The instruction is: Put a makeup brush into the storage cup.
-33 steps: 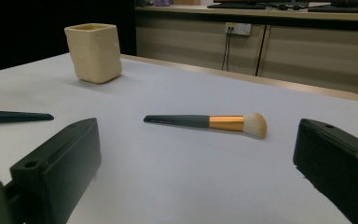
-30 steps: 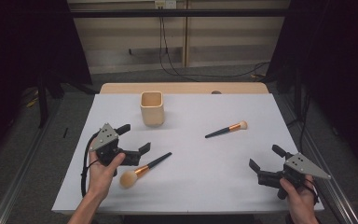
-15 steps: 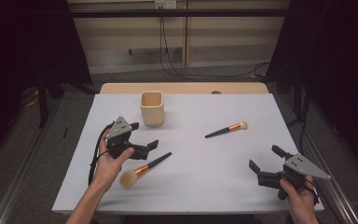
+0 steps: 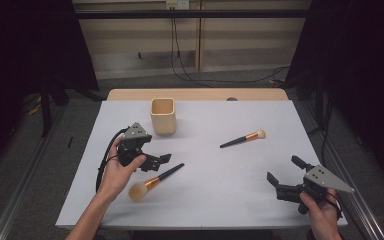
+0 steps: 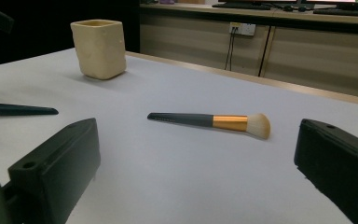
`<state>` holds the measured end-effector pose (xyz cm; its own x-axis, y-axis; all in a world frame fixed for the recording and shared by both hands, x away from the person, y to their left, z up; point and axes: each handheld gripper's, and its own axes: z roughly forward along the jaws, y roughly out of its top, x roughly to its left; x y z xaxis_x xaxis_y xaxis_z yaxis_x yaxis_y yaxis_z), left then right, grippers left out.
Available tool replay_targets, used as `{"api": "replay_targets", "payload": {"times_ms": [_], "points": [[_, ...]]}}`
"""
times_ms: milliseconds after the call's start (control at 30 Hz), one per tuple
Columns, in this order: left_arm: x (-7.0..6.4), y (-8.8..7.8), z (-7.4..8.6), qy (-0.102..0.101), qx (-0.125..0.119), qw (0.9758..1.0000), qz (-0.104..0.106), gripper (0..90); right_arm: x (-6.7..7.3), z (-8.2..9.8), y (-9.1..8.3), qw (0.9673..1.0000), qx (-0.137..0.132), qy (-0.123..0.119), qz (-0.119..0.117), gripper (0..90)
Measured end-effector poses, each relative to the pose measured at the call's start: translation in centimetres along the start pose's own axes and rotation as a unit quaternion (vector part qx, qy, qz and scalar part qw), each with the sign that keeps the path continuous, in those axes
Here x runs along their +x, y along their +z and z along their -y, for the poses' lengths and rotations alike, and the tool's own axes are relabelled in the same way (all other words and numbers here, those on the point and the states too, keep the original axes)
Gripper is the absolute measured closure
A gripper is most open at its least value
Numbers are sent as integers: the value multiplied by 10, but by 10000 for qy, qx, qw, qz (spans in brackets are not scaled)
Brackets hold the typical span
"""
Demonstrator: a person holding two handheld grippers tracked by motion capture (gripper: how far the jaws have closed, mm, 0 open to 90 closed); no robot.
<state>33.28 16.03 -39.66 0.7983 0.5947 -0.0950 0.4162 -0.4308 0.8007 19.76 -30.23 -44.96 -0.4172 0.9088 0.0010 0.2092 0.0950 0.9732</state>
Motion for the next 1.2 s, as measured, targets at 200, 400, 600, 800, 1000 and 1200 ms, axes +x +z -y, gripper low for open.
{"api": "replay_targets", "payload": {"times_ms": [200,400,600,800,1000,1200], "points": [[4,5,0,-26,775,9969,156,37,0,0,0,10000,-2,3,-2,0],[6,7,-1,-81,1300,9908,367,45,1,0,1,10000,27,-83,-22,0],[7,7,-6,9,1824,9823,418,45,1,0,1,10000,25,-84,-26,0],[10,7,-9,111,2333,9723,86,47,1,0,1,10000,31,-71,-29,0],[7,12,-8,175,2883,9573,96,56,2,0,2,9999,62,-75,-63,0],[5,17,-3,520,3580,9322,146,54,3,1,2,9999,81,-90,-96,0]]}}
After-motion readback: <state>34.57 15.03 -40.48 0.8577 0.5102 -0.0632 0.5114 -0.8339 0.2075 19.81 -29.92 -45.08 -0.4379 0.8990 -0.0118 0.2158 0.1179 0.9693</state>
